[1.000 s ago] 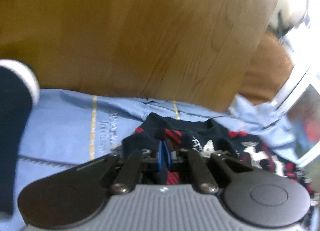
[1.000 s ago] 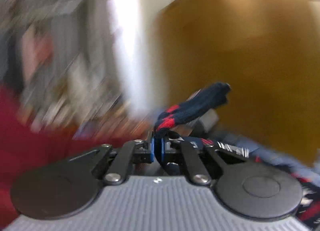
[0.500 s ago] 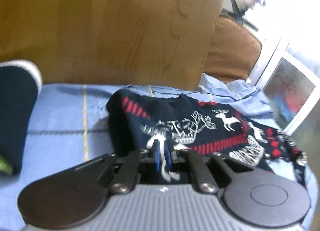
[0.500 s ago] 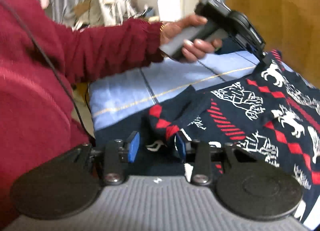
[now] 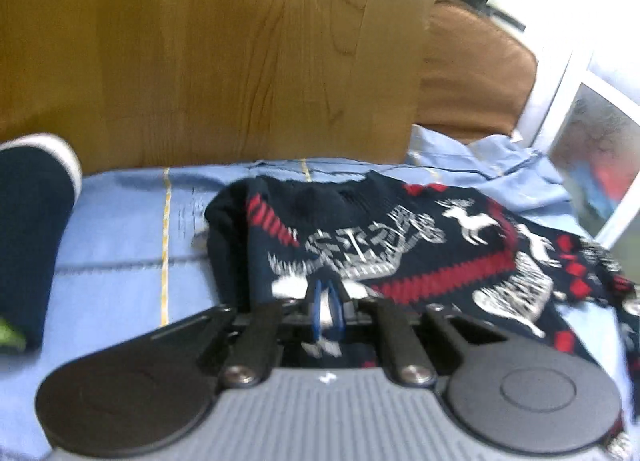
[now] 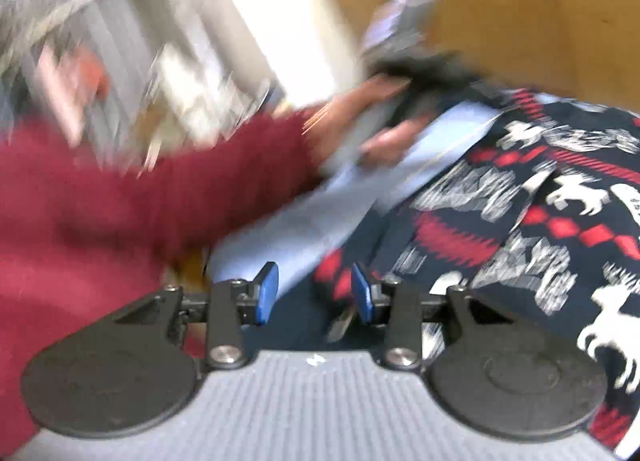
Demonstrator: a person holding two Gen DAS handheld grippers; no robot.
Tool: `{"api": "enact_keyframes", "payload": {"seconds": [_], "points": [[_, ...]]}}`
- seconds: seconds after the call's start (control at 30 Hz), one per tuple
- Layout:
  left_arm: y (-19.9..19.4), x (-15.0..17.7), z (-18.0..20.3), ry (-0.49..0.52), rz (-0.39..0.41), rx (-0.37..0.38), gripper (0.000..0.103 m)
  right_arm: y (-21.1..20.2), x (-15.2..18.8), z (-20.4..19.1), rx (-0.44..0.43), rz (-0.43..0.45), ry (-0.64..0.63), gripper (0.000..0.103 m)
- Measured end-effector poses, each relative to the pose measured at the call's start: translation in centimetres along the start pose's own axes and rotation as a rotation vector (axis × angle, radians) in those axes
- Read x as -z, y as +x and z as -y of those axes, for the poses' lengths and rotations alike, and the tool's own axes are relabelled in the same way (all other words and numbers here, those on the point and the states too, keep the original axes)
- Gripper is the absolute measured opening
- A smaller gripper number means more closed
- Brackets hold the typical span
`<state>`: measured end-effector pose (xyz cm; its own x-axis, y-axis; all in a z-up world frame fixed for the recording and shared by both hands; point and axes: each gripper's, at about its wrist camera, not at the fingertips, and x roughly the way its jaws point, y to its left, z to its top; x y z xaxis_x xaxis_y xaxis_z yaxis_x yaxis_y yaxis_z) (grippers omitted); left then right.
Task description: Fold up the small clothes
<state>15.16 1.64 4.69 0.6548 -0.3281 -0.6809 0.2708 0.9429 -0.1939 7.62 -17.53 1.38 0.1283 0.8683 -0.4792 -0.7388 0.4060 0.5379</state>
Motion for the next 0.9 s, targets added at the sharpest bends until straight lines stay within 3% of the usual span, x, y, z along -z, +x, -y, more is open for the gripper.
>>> {"api": "enact_keyframes", "payload": {"seconds": [0.1,0.17,0.23,0.33,0.4,0.47,0.57,0.67,0.73,0.8,0.83,0.9], "points": [[-2.1,1.0,-0.2,-0.034,0.005,0.025,0.008,2.7,-1.6,3.4,0.071,0.049,0.128,0.040],[-2.9,1.4,0.0,-0.034,0.000,0.025,0.008,5.0,-2.0,5.4,0.101,0.005,0.229,0.020],[-3.1,1.7,0.3,-0.017,-0.013,0.011,0.008,6.9,-1.6,5.7,0.068,-0.077,0.280,0.019],[-3.0,2.1,0.7,0.005,-0.021,0.016,0.008,6.7,0.4,0.9,-0.187,-0.221,0.118,0.021],[-2.6,1.9,1.2,0.014,-0.024,0.029,0.008,4.7,1.9,-2.3,-0.219,-0.251,-0.014,0.031],[-2.1,1.8,1.8,0.023,-0.023,0.043,0.008,2.6,3.1,-2.9,-0.191,-0.243,-0.009,0.035],[-1.1,1.5,3.2,0.032,-0.021,0.078,0.008,-2.1,3.9,-0.9,-0.042,-0.105,0.108,0.038],[0.4,1.3,4.7,0.055,-0.035,0.094,0.008,-7.3,5.1,1.8,0.155,0.117,0.257,0.040],[1.5,1.1,5.6,0.073,-0.049,0.088,0.008,-10.5,6.6,2.8,0.333,0.267,0.331,0.041],[2.7,0.8,6.0,0.081,-0.065,0.074,0.008,-13.5,7.8,3.1,0.563,0.384,0.386,0.053],[3.0,0.6,6.1,0.076,-0.071,0.072,0.008,-14.7,8.3,3.4,0.685,0.428,0.409,0.063],[3.4,0.2,6.2,0.061,-0.073,0.079,0.008,-16.5,9.2,4.3,0.855,0.463,0.429,0.068]]}}
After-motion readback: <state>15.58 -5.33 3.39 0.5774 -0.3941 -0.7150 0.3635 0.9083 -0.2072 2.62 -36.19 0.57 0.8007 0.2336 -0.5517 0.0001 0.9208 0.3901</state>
